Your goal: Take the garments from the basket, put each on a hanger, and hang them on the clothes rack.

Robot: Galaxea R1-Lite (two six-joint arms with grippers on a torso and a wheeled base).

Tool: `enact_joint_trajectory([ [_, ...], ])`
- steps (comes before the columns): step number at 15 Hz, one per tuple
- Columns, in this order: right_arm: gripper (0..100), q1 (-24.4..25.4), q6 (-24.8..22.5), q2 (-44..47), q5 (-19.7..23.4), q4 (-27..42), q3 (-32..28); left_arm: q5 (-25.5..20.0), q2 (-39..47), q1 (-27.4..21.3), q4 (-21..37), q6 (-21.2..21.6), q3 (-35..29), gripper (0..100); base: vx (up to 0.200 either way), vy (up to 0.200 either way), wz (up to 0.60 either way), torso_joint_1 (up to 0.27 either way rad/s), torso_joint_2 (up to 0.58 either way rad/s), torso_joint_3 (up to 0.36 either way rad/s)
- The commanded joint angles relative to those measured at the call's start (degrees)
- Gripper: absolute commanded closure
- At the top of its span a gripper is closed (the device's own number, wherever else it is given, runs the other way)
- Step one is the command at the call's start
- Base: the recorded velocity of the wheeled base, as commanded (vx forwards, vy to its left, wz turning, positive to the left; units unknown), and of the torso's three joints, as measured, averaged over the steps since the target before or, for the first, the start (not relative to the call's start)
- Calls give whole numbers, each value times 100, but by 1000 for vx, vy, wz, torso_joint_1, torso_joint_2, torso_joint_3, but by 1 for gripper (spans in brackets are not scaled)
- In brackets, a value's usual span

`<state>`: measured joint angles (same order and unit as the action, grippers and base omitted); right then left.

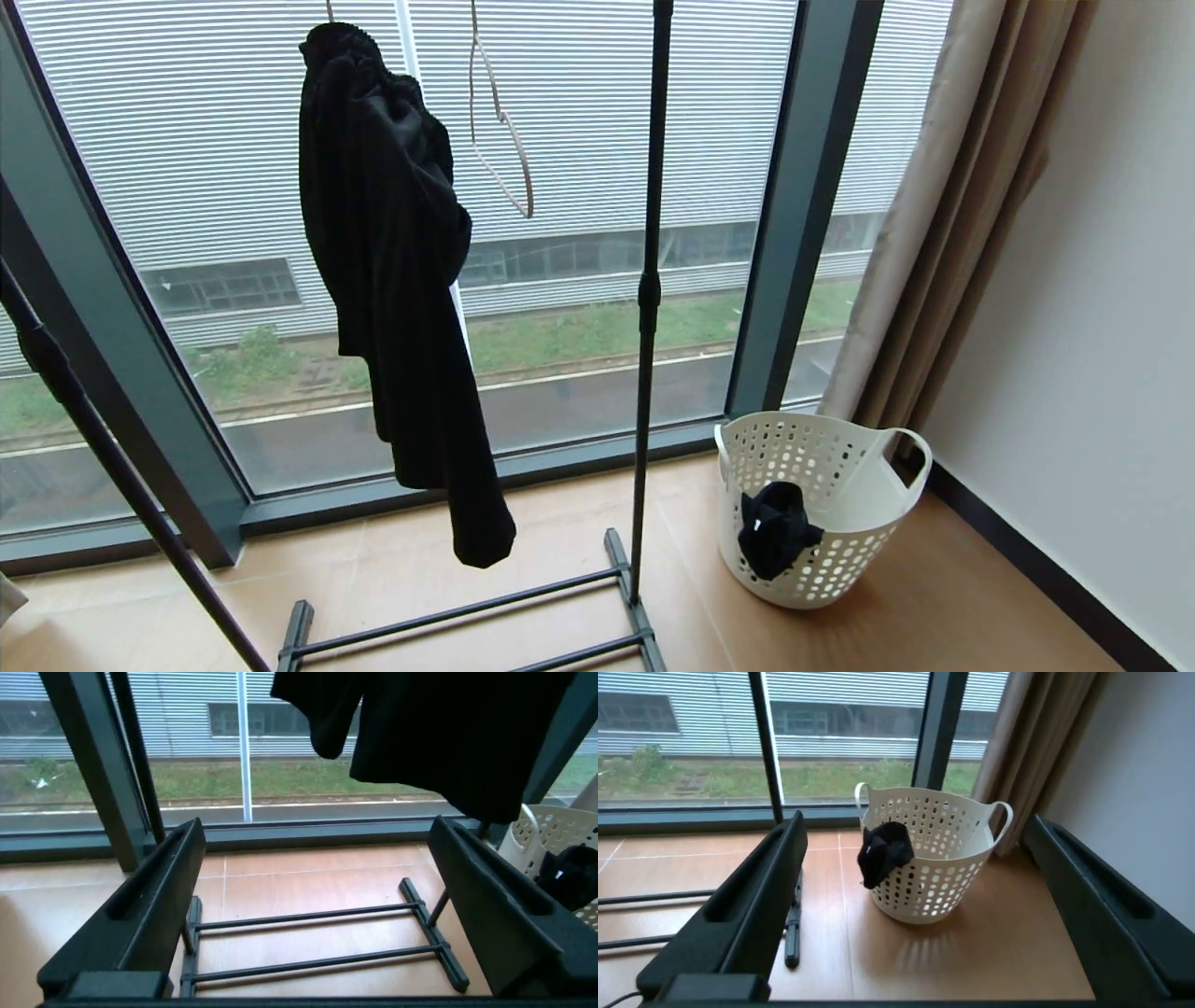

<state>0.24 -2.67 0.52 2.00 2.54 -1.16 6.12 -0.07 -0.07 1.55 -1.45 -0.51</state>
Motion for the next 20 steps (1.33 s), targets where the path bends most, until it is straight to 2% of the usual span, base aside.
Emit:
enact_joint_trajectory([
  [1, 0, 2, 3, 9, 2, 1, 2, 3, 7, -1, 3, -4, -2, 0, 0, -200, 0, 2, 2, -7],
  [6, 0, 2, -5, 9, 2, 1, 2, 3, 7, -1, 3, -4, -2, 0, 0, -200, -600, 2, 4, 4],
  [16, 0, 2, -5, 9, 2, 1, 2, 3, 7, -1, 3, -4, -2, 0, 200, 0, 0, 0, 3, 2],
  [20, 0, 2, -5, 9, 2, 1, 2, 12, 7, -1, 3, 4, 7, 0, 0, 0, 0, 0, 0, 0],
])
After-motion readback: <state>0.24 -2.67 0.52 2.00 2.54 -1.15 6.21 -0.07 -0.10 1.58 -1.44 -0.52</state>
